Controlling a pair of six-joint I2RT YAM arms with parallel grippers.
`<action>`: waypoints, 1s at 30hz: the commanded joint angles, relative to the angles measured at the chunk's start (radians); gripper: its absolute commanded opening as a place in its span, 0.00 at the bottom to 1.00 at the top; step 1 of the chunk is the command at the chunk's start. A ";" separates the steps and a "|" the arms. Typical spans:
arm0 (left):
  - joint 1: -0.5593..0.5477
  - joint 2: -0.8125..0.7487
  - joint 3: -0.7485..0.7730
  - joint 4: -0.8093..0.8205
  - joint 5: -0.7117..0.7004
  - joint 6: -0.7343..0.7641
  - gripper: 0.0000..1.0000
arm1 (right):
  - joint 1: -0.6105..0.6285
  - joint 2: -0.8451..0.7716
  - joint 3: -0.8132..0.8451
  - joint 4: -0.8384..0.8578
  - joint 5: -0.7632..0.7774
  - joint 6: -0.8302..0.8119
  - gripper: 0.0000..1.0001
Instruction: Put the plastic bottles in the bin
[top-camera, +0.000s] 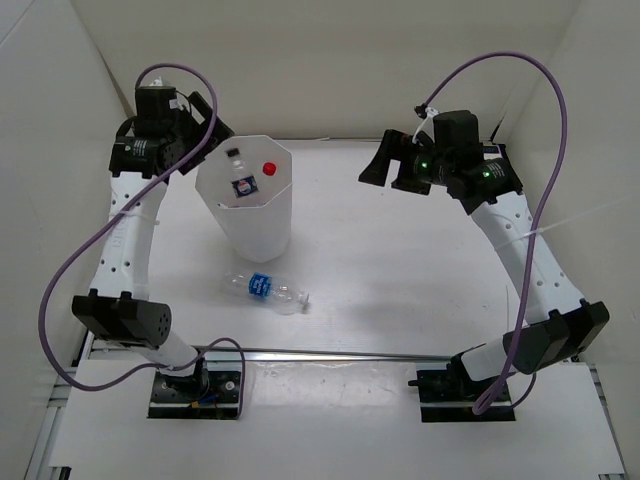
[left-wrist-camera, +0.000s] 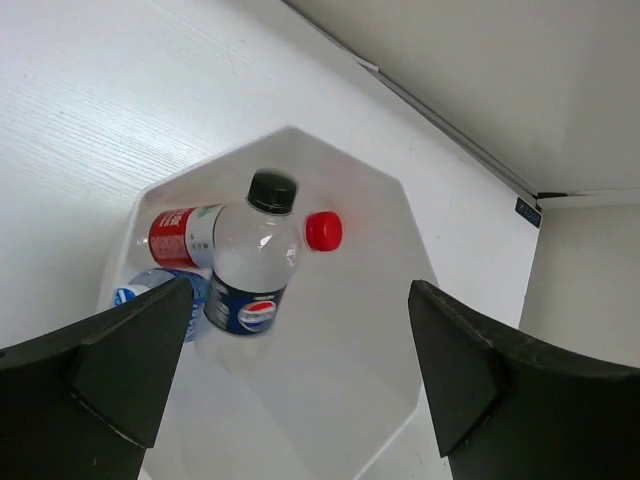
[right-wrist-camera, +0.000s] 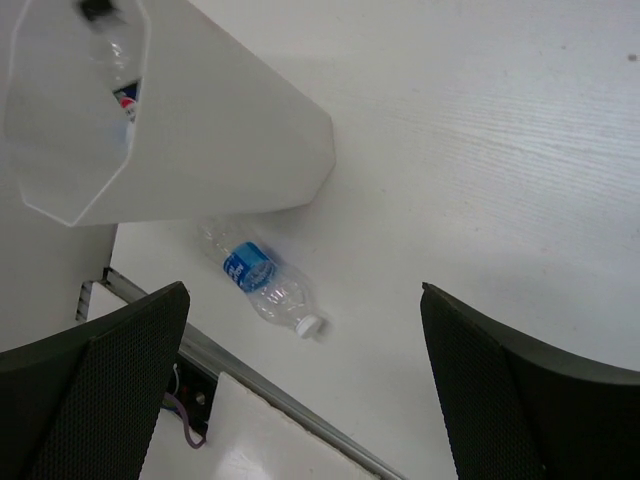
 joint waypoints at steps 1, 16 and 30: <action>-0.007 -0.136 0.008 0.029 -0.010 0.021 1.00 | -0.023 -0.055 -0.025 0.014 -0.053 0.003 1.00; 0.226 -0.785 -1.251 0.296 0.426 -0.374 1.00 | -0.056 -0.004 -0.019 0.034 -0.128 0.022 1.00; 0.286 -0.711 -1.544 0.471 0.446 -0.324 1.00 | -0.056 0.017 -0.029 0.053 -0.192 0.012 1.00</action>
